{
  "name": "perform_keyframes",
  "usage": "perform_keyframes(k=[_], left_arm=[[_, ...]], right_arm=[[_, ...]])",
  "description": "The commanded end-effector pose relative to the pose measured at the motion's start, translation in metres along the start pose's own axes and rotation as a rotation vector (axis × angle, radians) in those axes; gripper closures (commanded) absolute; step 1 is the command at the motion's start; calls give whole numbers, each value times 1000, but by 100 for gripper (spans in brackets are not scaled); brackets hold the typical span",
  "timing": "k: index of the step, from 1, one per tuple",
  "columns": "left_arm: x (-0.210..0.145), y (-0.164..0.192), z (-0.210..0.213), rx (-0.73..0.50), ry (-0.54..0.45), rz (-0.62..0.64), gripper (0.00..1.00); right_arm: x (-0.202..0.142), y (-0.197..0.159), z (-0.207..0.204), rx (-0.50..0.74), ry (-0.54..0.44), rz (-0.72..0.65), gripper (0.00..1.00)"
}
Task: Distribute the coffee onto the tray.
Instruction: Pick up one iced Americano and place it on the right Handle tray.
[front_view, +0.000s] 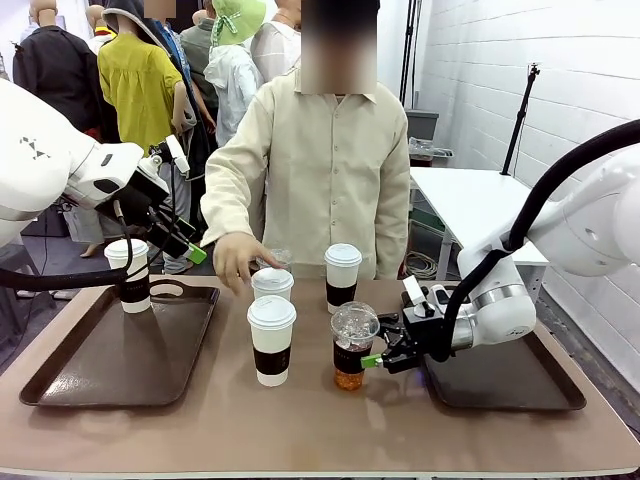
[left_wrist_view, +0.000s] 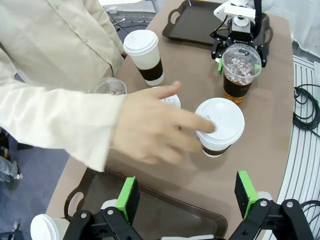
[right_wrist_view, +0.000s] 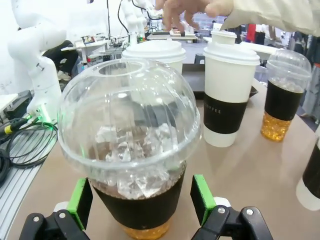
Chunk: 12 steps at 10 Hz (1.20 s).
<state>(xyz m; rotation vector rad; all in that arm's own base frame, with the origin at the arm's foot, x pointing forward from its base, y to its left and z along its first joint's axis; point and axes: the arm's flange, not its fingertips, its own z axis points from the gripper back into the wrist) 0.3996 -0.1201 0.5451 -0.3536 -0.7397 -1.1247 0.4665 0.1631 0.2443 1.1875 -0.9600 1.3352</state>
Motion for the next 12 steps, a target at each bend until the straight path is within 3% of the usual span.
perform_keyframes(k=[1,5,6,8,12], left_arm=[[-2,3,0,-15,-20,-7,0],[-2,3,0,-15,-20,-7,0],[-2,3,0,-15,-20,-7,0],[-2,3,0,-15,-20,-7,0],[-2,3,0,-15,-20,-7,0]], right_arm=[[-2,-8,-9,45,-24,-20,0],[-3,-14,-19,46,-34,-57,0],[-4,-13,-19,46,-39,-61,5],[-3,-13,-17,45,-57,-50,36],[-4,-13,-15,55,-73,-68,36]])
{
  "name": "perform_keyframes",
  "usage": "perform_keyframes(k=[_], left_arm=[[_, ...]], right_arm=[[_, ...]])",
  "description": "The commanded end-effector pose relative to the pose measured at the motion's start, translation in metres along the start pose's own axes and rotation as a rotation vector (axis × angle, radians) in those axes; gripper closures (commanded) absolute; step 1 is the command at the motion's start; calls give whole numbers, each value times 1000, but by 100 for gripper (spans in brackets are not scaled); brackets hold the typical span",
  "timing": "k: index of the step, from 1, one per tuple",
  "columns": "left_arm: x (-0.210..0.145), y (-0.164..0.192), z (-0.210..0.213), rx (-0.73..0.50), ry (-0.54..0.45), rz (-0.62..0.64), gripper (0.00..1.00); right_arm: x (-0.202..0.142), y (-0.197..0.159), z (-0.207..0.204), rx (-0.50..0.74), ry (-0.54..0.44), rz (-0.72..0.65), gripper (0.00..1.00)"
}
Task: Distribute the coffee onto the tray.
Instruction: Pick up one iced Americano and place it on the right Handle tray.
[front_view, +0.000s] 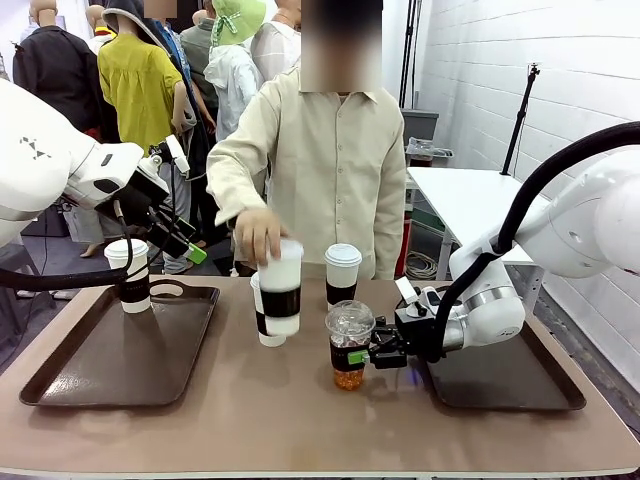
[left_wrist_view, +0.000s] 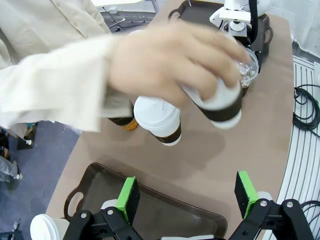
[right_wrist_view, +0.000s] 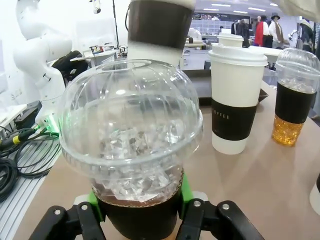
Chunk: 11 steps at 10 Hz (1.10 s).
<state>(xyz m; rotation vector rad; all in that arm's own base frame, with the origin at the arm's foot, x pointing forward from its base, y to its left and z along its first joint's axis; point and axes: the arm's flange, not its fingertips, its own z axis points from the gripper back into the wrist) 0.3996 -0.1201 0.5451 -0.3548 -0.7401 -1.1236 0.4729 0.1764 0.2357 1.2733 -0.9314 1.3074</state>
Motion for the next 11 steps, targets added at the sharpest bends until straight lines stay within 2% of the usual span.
perform_keyframes(k=[1,3,5,8,11], left_arm=[[-2,3,0,-15,-19,-8,0],[-2,3,0,-15,-19,-8,0],[-2,3,0,-15,-19,-8,0],[-2,3,0,-15,-19,-8,0],[-2,3,0,-15,-19,-8,0]], right_arm=[[2,-3,-1,10,-29,-24,36],[7,-1,3,16,-39,-24,36],[30,8,24,-11,-45,-20,36],[69,24,88,-132,-45,-18,36],[85,39,160,-225,-53,-5,36]])
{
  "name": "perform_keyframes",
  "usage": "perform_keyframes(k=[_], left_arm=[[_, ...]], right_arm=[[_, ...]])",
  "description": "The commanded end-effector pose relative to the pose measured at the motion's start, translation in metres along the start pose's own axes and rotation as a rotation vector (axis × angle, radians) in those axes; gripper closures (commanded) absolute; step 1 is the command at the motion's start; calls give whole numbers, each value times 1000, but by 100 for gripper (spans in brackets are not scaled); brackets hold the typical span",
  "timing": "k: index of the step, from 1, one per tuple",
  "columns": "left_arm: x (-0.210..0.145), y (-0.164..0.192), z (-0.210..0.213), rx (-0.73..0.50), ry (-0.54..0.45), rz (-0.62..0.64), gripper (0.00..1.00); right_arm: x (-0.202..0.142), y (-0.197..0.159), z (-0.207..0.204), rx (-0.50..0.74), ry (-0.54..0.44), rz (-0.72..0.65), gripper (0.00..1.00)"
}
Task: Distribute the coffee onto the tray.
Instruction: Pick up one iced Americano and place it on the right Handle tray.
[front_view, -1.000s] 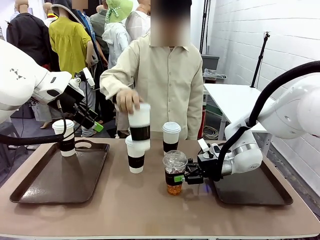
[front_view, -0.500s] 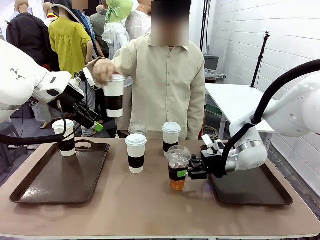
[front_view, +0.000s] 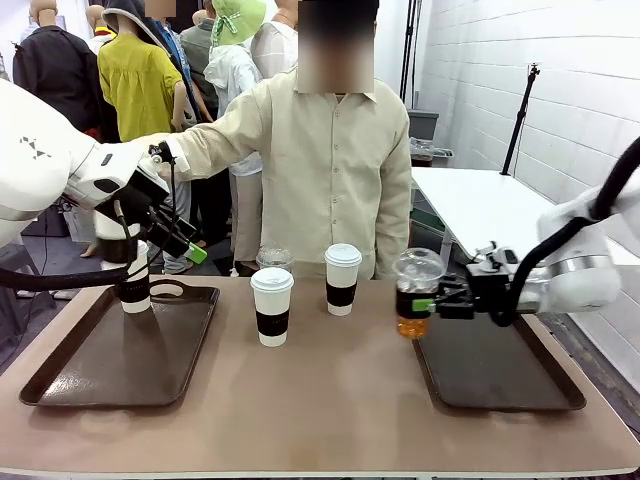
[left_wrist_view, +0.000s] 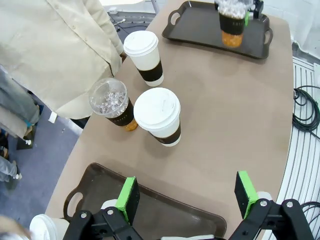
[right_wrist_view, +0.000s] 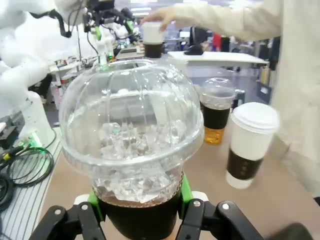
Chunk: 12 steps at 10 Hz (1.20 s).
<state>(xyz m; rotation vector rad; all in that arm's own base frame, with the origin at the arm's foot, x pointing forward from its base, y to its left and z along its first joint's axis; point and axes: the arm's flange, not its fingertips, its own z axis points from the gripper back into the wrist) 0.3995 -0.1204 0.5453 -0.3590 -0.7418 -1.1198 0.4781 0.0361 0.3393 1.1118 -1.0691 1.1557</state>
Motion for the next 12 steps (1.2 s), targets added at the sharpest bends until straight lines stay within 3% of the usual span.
perform_keyframes(k=[1,5,12], left_arm=[[-2,3,0,-14,-15,-12,0],[-2,3,0,-14,-15,-12,0],[-2,3,0,-14,-15,-12,0]], right_arm=[[4,12,28,-6,-32,-8,36],[-20,36,62,-25,7,21,36],[-89,40,79,1,-19,60,36]])
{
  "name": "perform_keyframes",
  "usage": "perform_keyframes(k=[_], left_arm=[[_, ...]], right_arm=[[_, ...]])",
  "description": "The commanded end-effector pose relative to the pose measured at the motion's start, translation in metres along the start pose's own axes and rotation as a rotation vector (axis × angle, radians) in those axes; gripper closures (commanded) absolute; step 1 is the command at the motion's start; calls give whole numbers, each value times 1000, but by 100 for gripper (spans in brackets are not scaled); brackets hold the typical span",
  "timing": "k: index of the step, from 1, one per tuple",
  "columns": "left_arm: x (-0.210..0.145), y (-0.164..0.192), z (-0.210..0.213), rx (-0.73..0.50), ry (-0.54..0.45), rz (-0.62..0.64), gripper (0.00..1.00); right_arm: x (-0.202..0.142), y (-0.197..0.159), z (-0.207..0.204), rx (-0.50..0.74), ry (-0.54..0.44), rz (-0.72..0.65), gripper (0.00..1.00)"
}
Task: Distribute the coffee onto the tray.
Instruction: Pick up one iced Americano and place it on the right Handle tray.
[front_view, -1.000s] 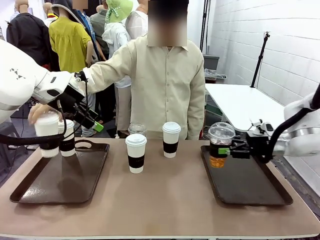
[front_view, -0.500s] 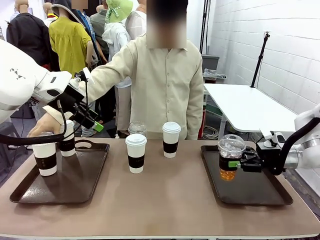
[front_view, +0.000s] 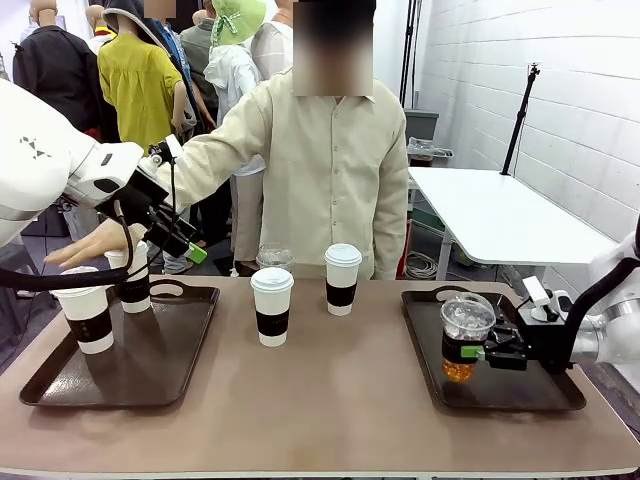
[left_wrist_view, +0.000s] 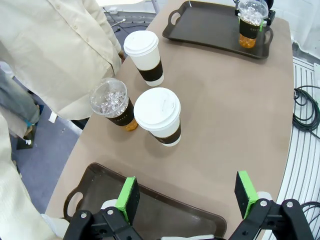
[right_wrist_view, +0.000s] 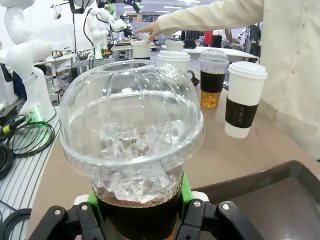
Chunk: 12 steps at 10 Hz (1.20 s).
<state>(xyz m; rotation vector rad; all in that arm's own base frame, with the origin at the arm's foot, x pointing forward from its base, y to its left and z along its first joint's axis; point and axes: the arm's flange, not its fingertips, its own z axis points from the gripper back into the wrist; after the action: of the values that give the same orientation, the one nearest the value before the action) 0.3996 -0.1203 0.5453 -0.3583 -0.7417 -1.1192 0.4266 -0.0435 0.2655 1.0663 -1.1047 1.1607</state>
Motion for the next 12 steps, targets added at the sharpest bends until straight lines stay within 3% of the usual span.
perform_keyframes(k=[1,8,10,12], left_arm=[[-2,3,0,-15,-16,-12,0],[-2,3,0,-15,-16,-12,0],[-2,3,0,-15,-16,-12,0],[-2,3,0,-15,-16,-12,0]], right_arm=[[-6,1,10,44,-23,29,36],[-27,-8,14,23,-15,32,36],[-28,-8,15,27,-18,4,0],[-29,-6,17,30,-12,-20,0]])
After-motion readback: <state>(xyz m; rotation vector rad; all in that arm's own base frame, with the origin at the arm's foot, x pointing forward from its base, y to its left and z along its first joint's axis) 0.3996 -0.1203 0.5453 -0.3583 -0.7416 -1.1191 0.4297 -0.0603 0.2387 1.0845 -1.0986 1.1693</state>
